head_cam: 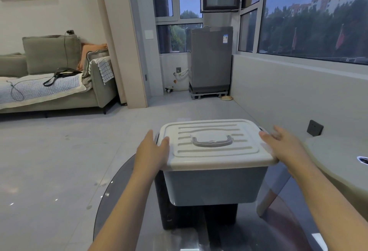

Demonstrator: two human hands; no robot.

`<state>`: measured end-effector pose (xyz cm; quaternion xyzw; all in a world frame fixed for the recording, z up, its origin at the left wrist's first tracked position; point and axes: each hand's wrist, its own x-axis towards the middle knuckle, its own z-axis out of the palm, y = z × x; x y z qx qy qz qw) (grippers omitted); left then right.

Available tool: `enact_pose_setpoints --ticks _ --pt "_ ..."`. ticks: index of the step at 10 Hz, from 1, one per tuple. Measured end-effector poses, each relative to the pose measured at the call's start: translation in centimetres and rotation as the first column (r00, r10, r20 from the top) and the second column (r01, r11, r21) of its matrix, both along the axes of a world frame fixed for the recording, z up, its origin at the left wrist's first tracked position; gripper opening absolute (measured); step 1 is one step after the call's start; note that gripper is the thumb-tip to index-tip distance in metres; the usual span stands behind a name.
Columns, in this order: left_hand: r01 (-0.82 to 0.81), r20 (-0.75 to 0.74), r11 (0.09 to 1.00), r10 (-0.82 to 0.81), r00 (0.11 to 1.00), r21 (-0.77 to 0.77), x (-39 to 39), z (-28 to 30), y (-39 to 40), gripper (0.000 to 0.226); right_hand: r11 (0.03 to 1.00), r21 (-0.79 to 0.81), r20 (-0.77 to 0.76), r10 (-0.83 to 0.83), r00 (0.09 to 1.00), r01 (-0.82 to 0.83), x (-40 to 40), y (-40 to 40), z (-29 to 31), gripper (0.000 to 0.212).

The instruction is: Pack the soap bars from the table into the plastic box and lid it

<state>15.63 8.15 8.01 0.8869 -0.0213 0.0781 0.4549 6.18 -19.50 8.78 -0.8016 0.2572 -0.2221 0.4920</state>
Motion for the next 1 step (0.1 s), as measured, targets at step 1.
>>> enact_pose_setpoints --ticks 1 --pt "-0.046 0.173 0.977 0.01 0.985 0.207 -0.63 0.95 -1.08 0.06 0.999 -0.026 0.3 -0.038 0.953 0.048 -1.57 0.78 2.01 0.051"
